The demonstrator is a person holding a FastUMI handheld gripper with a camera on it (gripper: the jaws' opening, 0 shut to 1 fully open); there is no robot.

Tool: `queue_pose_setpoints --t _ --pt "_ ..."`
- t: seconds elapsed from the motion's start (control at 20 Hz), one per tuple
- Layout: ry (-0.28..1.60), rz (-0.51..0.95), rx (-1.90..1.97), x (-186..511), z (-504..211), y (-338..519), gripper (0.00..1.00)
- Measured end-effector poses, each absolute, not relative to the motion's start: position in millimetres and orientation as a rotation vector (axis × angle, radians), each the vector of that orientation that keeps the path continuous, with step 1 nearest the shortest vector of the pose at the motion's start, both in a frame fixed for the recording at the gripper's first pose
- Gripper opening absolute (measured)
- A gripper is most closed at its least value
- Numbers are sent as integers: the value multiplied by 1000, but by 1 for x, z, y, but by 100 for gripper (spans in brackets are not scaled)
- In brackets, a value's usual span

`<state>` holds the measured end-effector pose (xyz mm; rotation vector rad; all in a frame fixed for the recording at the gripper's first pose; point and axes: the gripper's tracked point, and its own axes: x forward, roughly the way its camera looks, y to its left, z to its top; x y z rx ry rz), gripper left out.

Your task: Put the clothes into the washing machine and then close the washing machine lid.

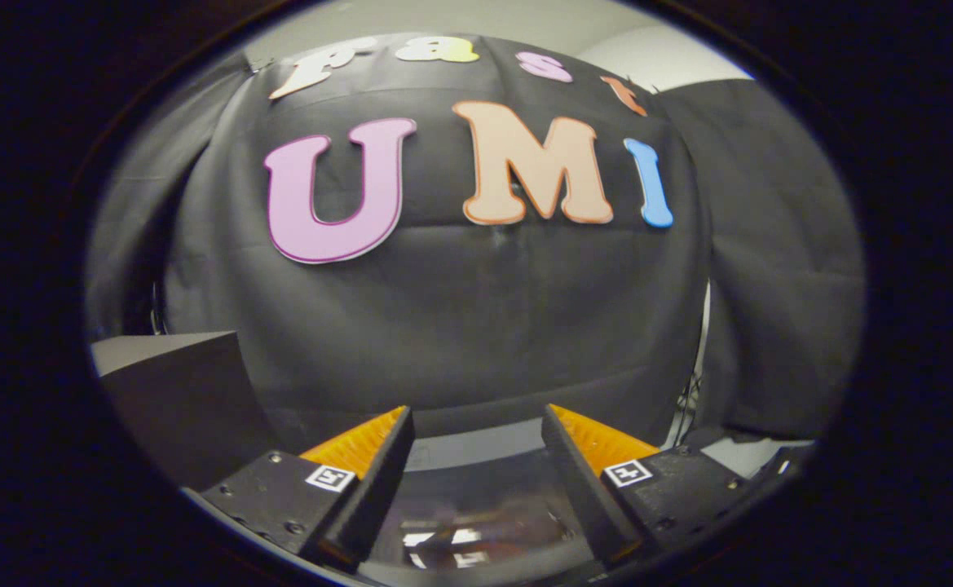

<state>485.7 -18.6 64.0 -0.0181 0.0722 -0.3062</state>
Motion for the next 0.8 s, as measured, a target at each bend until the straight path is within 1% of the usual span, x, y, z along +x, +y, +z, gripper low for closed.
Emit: queue_pose_setpoints --t 0.25,0.8 --pt "123 -279 -20 482 53 -12 96" --pt "165 -227 -83 462 46 -6 96"
